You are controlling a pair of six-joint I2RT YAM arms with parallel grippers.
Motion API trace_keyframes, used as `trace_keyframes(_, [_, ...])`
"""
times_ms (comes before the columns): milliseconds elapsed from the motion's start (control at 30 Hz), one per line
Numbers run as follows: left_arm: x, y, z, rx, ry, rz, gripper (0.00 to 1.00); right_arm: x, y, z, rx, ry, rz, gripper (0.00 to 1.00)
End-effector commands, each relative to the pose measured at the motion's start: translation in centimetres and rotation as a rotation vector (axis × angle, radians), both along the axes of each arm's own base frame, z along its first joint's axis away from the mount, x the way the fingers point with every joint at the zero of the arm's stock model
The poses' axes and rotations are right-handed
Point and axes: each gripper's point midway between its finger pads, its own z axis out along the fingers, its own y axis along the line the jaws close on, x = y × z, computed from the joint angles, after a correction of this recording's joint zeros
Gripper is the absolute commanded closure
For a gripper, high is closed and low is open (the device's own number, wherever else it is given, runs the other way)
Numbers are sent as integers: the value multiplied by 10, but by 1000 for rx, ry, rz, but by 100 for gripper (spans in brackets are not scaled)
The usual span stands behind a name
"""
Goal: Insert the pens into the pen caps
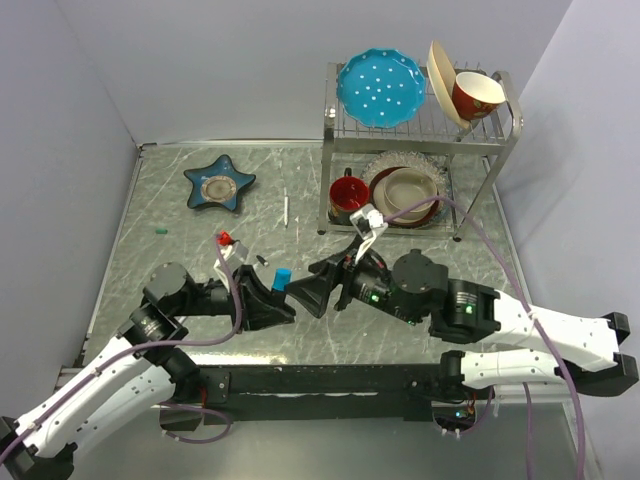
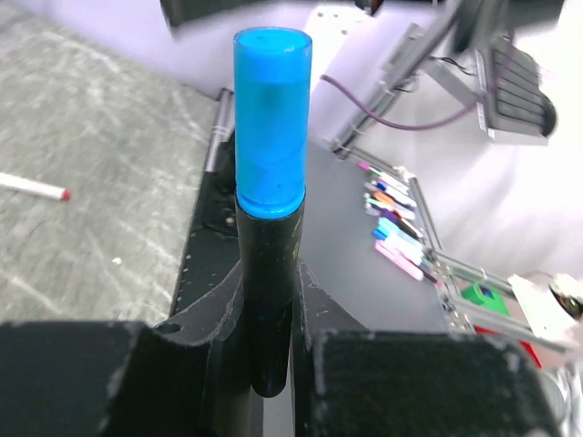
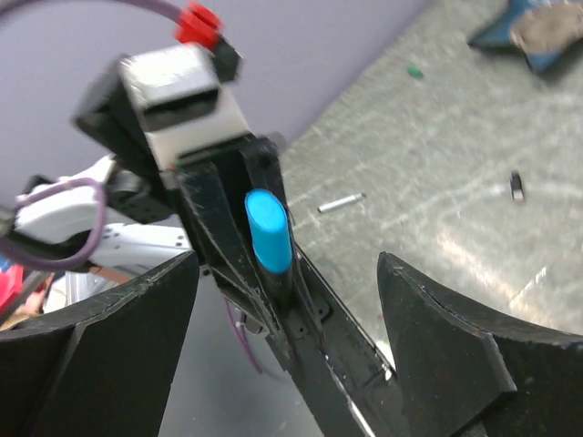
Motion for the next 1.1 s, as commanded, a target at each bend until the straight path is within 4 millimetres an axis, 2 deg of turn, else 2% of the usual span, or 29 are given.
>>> trace_keyframes(0, [-16,2,13,-56,-60,-89,99,-11,-1,52,64,-136,90,16])
trace_keyframes(300, [-23,4,16,-65,-76,-127,99,-14,14,63,57,-176,156,29])
trace_keyframes(433, [-26,6,18,-74,-87,-132,99,-18,24,57,34,-172,195,31])
trace_keyframes(533, [-25,6,19,-73,-89,-127,99,-17,27,54,28,-166,200,38])
trace_keyframes(567, [-26,7,19,-76,-91,-131,99,-18,27,55,36,-167,199,45])
trace_keyframes(600, [-27,6,19,-74,-89,-137,99,-18,28,53,33,-166,203,47])
trace_keyframes(767, [-25,5,19,-75,-90,-135,99,-19,33,45,33,-143,214,52])
trace_keyframes(833, [-24,4,20,-76,-93,-137,99,-20,35,39,22,-135,222,58])
trace_keyframes(867, [-23,4,20,-77,-94,-130,99,-21,36,37,22,-128,226,66])
trace_keyframes(967, [-18,2,22,-78,-100,-110,99,-24,39,25,9,-105,239,79])
trace_keyframes(1033, [-15,1,24,-78,-105,-98,99,-28,40,10,-13,-81,264,84])
trace_keyframes(1067, [-13,0,27,-80,-110,-87,99,-29,40,6,-11,-65,266,91])
